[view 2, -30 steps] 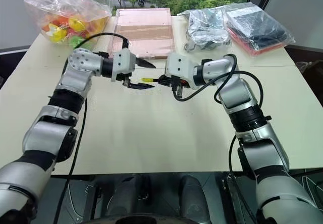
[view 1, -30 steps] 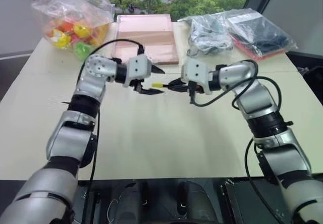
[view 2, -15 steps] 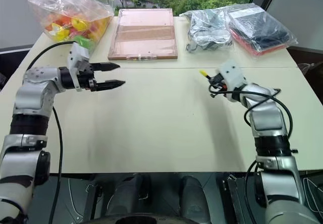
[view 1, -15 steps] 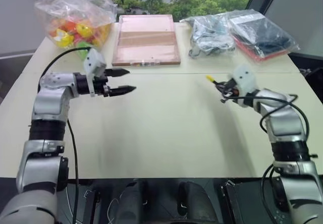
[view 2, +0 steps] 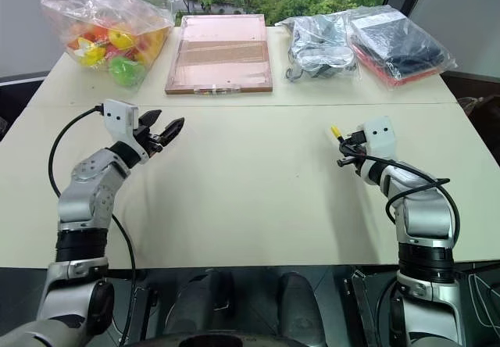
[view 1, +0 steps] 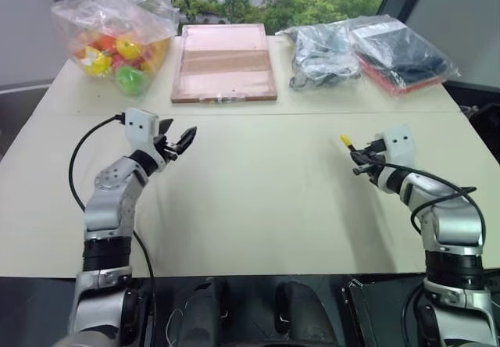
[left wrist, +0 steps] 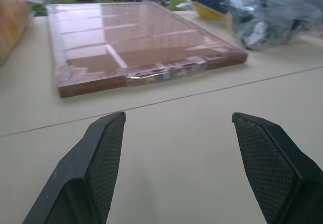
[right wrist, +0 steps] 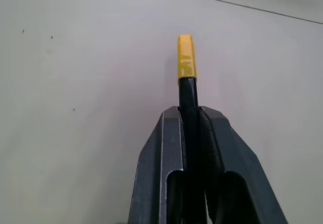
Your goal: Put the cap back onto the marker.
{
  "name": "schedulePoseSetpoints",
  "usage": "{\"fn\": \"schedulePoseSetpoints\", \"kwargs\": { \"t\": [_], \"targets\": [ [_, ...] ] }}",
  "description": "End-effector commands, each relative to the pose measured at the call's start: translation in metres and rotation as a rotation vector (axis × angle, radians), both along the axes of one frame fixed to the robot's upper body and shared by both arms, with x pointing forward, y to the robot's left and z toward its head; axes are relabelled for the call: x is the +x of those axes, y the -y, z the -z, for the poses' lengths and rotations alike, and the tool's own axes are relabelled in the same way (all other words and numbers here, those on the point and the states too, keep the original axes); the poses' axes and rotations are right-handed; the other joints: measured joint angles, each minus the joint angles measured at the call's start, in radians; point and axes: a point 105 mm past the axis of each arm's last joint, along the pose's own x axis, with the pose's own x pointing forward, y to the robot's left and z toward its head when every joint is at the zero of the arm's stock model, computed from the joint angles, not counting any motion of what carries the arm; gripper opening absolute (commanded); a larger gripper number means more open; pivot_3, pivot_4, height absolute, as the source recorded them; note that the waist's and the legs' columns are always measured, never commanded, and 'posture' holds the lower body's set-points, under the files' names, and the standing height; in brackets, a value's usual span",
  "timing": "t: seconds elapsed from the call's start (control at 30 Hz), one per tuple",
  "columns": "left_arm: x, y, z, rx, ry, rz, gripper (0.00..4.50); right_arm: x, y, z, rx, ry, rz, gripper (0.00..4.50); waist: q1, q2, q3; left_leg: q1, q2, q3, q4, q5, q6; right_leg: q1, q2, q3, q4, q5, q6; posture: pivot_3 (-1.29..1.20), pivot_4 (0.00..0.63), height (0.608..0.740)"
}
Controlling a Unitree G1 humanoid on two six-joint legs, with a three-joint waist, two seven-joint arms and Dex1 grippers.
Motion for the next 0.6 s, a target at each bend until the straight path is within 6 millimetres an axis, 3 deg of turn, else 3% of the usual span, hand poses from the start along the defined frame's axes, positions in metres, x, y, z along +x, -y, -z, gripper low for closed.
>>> {"fn": "schedulePoseSetpoints", "kwargs": {
  "t": [0.03,0.2,0.3,0.43,0.6],
  "targets": [
    [-0.003,-0.007,-0.005,0.0,0.04,-0.085,3.55,0.004,0.002,-0.014,0.003,0.049,0.009,1.83,0.0,0.0,0.0,0.0,0.0,0.0,0.0,0.0,0.0,0.0,0.0,0.0,0.0,0.0,0.0,0.0,0.15,0.74],
    [-0.004,-0.012,0.011,-0.048,-0.009,-0.16,3.55,0.006,0.007,-0.011,-0.005,0.037,0.016,4.43,0.0,0.0,0.0,0.0,0.0,0.0,0.0,0.0,0.0,0.0,0.0,0.0,0.0,0.0,0.0,0.0,0.15,0.74],
    [-0.006,-0.016,0.014,-0.038,-0.011,-0.191,3.55,0.009,0.02,-0.021,-0.026,0.077,0.05,4.48,0.0,0.0,0.0,0.0,0.0,0.0,0.0,0.0,0.0,0.0,0.0,0.0,0.0,0.0,0.0,0.0,0.15,0.74],
    [-0.011,-0.023,0.013,0.011,-0.004,-0.204,3.55,0.012,0.059,-0.038,-0.071,0.16,0.151,4.48,-0.001,0.0,0.0,0.0,0.0,0.0,0.0,0.0,0.0,0.0,0.0,0.0,0.0,0.0,0.0,0.0,0.15,0.74],
    [-0.024,-0.028,0.015,0.017,-0.014,-0.205,3.55,0.004,0.087,-0.028,-0.192,0.193,0.165,4.48,0.001,0.0,0.0,0.0,0.0,0.0,-0.001,0.0,0.0,0.0,0.0,0.0,-0.002,0.0,0.0,0.0,0.15,0.74]
  ]
}}
